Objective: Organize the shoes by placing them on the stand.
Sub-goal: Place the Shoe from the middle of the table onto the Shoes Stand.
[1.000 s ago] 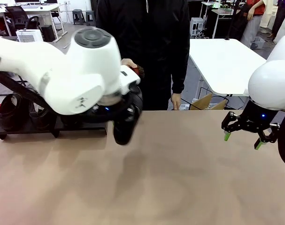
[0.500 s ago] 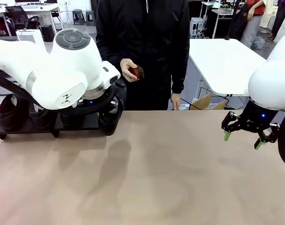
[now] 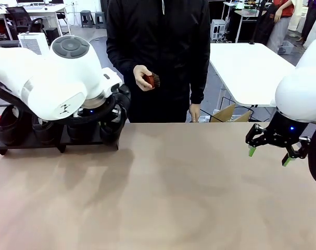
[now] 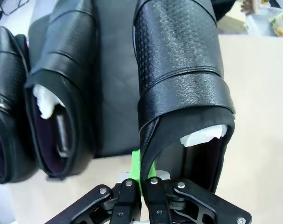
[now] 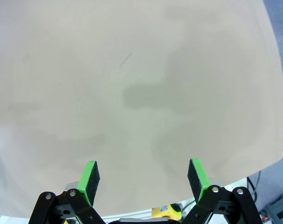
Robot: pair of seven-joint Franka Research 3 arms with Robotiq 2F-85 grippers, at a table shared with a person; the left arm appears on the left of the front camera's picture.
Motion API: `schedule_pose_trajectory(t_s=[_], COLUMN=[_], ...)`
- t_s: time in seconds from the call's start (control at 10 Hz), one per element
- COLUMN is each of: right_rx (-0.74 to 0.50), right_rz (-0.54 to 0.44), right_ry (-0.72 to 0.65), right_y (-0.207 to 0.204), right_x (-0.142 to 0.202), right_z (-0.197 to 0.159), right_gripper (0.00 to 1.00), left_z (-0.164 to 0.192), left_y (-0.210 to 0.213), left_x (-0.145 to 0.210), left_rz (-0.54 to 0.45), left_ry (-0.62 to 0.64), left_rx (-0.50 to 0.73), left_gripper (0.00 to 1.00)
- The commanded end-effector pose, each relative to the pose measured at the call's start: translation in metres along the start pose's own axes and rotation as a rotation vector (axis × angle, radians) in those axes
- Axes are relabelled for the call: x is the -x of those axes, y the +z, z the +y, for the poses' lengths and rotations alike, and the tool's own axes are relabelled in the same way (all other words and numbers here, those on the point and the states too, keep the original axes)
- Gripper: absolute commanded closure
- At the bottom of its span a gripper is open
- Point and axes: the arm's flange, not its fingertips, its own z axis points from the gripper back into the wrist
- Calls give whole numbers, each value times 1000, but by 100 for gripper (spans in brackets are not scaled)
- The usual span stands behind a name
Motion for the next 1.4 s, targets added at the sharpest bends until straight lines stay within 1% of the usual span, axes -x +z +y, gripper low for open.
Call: schedule_pose_trajectory(t_s=[0.0,0.2,0.3,0.6,1.1,1.2,1.3], right_rx=[-10,-10,-10,-10,-10,-10,-10], right_rz=[1,1,1,1,1,1,1], right_ry=[18,18,18,18,18,18,18], right_y=[2,2,2,2,2,2,2], right_x=[-2,-2,-2,-2,-2,-2,-2], right_z=[-1,-1,-1,-1,-1,-1,-1], right_gripper=[0,0,0,0,0,0,0], left_z=[-3,1,1,3,7,7,8], left_y=[-12,-21,-27,-36,-43,-44,-43], left_x=[-13,-22,-25,-28,-30,-31,-31], left_rz=[-66,-92,-86,-72,-50,-48,-61], left_ry=[29,76,119,173,152,151,156], left_rx=[-5,-16,-23,-79,-106,-134,-166], left_gripper=[100,100,100,100,100,100,94])
